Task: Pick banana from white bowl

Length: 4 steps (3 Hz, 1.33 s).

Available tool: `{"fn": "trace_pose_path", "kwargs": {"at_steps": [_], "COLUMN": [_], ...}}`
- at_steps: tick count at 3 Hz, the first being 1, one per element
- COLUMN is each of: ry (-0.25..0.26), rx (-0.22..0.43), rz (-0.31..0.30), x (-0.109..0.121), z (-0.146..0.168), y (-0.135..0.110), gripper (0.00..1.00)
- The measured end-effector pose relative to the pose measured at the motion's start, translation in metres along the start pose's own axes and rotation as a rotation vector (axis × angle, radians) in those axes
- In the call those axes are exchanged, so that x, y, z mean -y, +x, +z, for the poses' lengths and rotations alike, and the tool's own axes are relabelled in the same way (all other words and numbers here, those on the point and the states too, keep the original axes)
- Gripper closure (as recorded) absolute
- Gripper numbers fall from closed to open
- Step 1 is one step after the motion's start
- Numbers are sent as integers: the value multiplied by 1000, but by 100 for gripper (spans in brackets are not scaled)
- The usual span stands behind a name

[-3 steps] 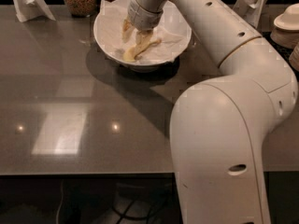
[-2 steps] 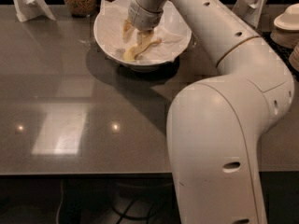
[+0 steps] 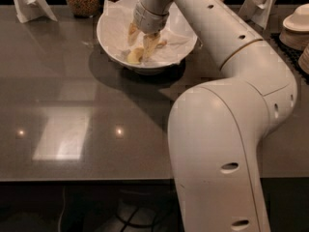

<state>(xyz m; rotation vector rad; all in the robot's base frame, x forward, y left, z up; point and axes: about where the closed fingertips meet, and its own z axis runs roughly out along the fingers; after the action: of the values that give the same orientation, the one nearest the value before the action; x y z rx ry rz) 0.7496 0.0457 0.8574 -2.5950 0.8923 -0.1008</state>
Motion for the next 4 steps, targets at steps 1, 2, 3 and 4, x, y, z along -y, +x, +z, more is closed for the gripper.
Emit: {"fn": "trace_pose_path", "kwargs": {"at_steps": [1, 2, 3, 4], "ry": [0, 12, 18, 18], "rx": [4, 12, 23, 23], "rz": [1, 1, 8, 8], "x": [2, 8, 10, 10], "z": [6, 12, 19, 19], "y": [2, 3, 3, 3], "gripper": [42, 43, 49, 65]}}
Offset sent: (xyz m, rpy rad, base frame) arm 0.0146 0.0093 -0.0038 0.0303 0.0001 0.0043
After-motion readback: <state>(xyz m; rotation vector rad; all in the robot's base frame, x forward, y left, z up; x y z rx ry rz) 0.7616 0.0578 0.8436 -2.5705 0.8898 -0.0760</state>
